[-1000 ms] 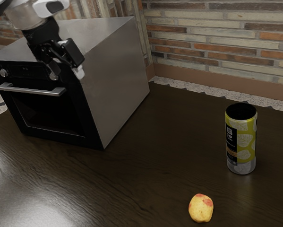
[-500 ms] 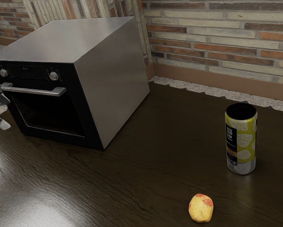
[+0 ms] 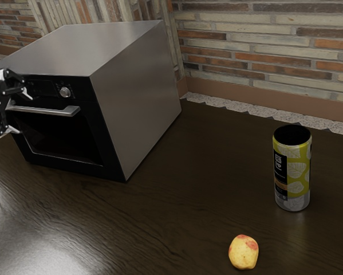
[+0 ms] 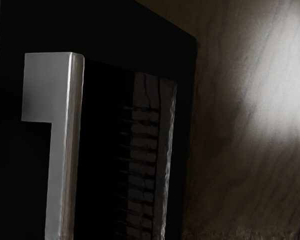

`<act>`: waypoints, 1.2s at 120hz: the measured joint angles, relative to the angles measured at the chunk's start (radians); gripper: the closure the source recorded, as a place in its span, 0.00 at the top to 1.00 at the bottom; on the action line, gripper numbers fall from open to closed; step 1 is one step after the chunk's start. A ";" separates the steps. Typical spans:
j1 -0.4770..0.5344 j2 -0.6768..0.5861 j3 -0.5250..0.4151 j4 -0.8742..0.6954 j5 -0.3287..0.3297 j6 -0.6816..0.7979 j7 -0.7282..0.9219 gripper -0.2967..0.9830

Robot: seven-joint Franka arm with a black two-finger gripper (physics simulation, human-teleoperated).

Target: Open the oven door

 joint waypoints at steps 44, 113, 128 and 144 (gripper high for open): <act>0.041 -0.004 0.045 -0.001 0.034 -0.022 0.134 0.77; -0.267 0.053 0.305 0.110 0.036 0.003 0.233 0.77; -0.319 0.054 0.350 0.124 0.064 0.004 0.231 0.77; -0.324 0.052 0.355 0.127 0.100 0.000 0.212 0.77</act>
